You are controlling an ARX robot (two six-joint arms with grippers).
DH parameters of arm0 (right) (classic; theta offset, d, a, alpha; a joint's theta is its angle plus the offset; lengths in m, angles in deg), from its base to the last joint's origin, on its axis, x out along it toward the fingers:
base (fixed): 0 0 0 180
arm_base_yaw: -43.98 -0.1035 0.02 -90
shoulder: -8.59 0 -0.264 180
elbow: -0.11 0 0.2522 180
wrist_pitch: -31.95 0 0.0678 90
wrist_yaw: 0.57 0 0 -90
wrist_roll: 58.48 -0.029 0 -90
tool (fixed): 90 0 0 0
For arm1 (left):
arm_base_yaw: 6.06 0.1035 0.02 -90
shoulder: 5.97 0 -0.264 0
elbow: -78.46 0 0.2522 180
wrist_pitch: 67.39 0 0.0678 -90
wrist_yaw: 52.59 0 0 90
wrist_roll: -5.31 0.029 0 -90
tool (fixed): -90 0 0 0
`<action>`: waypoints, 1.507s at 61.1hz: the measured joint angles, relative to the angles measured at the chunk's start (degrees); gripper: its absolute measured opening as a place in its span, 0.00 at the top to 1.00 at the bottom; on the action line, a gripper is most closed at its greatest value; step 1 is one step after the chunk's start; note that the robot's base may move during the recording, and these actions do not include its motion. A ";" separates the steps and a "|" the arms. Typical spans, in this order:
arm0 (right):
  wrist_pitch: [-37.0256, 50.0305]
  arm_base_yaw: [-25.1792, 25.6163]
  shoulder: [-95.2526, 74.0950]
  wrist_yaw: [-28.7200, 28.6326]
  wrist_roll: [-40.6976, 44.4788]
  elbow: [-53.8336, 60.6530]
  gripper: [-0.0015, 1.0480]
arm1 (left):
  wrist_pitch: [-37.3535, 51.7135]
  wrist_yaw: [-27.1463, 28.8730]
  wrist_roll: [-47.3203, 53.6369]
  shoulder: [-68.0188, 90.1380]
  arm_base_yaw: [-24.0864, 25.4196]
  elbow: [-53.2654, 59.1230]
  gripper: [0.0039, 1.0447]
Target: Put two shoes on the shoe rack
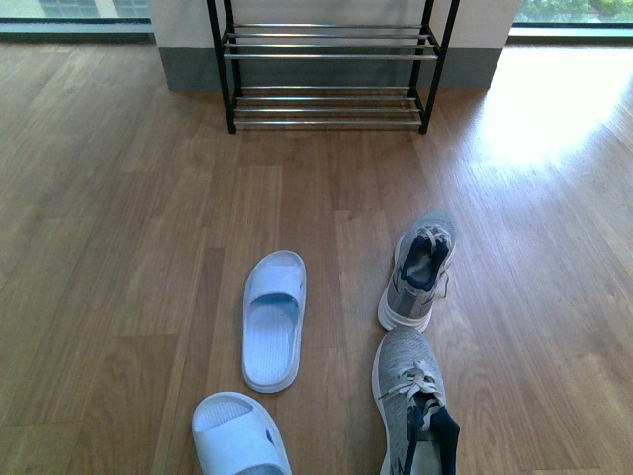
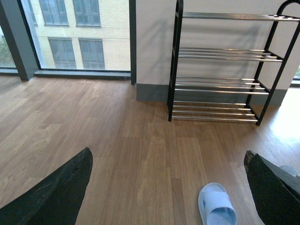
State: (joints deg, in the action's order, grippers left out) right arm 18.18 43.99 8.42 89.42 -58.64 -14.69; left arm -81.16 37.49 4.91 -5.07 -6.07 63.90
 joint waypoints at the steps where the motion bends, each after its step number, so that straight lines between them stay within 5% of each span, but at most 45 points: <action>1: -0.02 0.00 0.00 0.00 0.00 0.00 0.09 | 0.00 0.00 -0.02 0.00 0.00 0.00 0.09; 8: -0.17 0.04 -0.13 -0.22 -0.02 -0.09 0.09 | 0.00 -0.07 0.00 0.00 0.00 0.00 0.09; 13: -4.59 2.86 -8.59 -5.66 0.57 -2.67 0.09 | 0.00 -0.09 0.00 0.00 0.00 0.00 0.09; 32: 31.58 1.53 -71.60 -6.19 8.59 -8.22 0.09 | 0.00 -0.09 0.00 0.00 0.00 0.00 0.09; 40: 37.62 0.33 -98.71 -4.79 9.20 -15.47 0.09 | 0.00 -0.07 0.00 0.00 0.00 0.00 0.09; 61: 38.73 -2.23 -134.68 0.20 5.62 -30.53 0.09 | 0.00 -0.07 0.00 0.00 0.00 0.00 0.09; 92: 34.32 -2.19 -147.27 -3.74 -1.42 -41.03 0.09 | 0.00 -0.07 0.00 0.00 0.00 0.00 0.09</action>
State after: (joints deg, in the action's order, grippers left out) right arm 52.49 41.81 -138.85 85.68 -60.06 -55.72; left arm -81.16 37.42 4.91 -5.07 -6.07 63.90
